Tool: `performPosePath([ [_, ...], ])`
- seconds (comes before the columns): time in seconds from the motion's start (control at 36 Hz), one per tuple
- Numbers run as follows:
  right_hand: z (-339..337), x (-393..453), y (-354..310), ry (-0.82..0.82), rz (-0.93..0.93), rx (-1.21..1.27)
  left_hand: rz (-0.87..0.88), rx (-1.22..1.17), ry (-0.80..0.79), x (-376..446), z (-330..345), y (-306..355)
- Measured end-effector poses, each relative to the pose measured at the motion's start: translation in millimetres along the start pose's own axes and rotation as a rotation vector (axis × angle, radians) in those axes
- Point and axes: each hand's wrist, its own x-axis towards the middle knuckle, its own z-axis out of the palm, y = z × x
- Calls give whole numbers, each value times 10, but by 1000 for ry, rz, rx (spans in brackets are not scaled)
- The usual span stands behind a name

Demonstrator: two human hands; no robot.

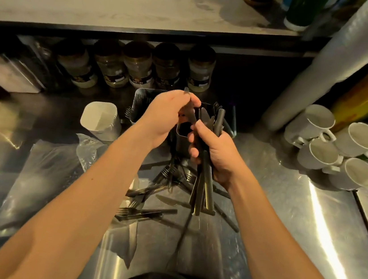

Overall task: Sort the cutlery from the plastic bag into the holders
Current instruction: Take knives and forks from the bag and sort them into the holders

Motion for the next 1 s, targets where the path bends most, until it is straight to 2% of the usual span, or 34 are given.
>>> performPosePath([
  [0.08,39,2,-4,23,14,-54,39,-134,58,2,-36,39],
  [0.17,64,35,13,104,28,-77,144,-473,235,-15,-51,178],
  [0.22,66,68,42,170,27,-75,242,-545,342,-12,-100,266],
  [0.25,66,84,56,193,22,-78,254,-496,376,7,-126,287],
  [0.31,78,100,72,207,7,-81,196,-177,376,31,-143,300],
  [0.33,88,100,73,198,1,-70,150,54,313,33,-142,281],
  [0.39,111,97,61,151,-6,-55,68,441,73,-4,-113,202],
  [0.44,127,86,45,100,-8,-74,-2,541,-141,-61,-62,115],
  [0.5,122,81,39,68,-20,-107,-24,435,-194,-90,-45,60],
  [0.56,110,72,28,48,-35,-153,-17,321,-166,-86,-51,29],
  [0.69,87,54,24,53,-20,-206,38,111,25,-53,-44,70],
  [0.78,94,59,47,122,-5,-167,157,-7,235,-18,-58,196],
  [0.92,167,101,8,150,-80,-216,395,-197,318,-36,33,198],
  [1.0,185,119,10,192,-68,-217,523,-344,467,-61,49,273],
])
